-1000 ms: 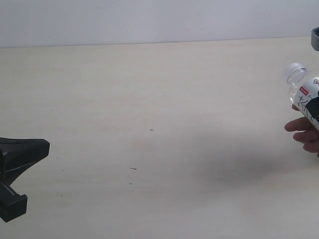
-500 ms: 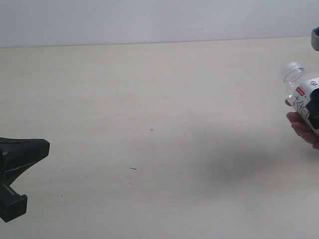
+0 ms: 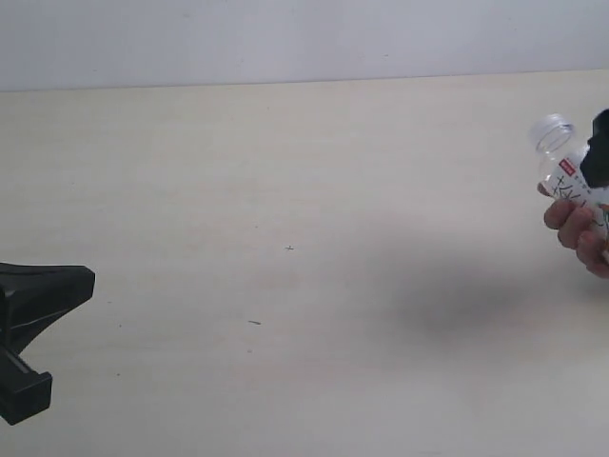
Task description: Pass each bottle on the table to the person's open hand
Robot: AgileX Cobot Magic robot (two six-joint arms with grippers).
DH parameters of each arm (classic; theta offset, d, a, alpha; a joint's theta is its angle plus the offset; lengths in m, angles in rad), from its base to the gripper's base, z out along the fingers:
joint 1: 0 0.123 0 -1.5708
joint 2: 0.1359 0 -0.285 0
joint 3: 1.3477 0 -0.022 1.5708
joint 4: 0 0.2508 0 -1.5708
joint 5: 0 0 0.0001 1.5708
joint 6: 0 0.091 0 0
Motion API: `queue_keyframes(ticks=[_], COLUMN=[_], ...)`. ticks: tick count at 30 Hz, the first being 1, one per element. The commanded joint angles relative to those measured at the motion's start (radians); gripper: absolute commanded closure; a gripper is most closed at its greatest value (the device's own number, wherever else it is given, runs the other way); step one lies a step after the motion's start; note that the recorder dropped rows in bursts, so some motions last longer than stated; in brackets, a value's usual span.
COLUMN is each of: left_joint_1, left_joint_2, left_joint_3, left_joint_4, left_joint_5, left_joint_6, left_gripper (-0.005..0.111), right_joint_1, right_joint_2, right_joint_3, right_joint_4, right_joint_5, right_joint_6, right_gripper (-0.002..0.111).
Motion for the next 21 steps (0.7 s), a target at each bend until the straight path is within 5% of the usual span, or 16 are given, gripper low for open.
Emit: queue_keyframes(ticks=[1, 8, 18, 21], left_joint_1=[0.003, 0.003, 0.003, 0.003], left_joint_2=[-0.003, -0.003, -0.003, -0.003], left_joint_3=[0.001, 0.001, 0.001, 0.001], left_joint_4=[0.003, 0.003, 0.003, 0.003], left_joint_5=[0.0, 0.0, 0.0, 0.0], left_joint_6=[0.0, 0.0, 0.0, 0.0], left_gripper=[0.107, 0.107, 0.107, 0.107], right_joint_1=[0.001, 0.001, 0.001, 0.001], right_joint_2=[-0.099, -0.309, -0.545, -0.597], right_joint_3=[-0.024, -0.022, -0.02, -0.02], right_joint_4=[0.076, 0.41, 0.589, 0.602], right_joint_5=[-0.074, -0.196, -0.18, -0.184], right_joint_6=[-0.054, -0.245, -0.423, -0.425], right_gripper=[0.023, 0.04, 0.108, 0.108])
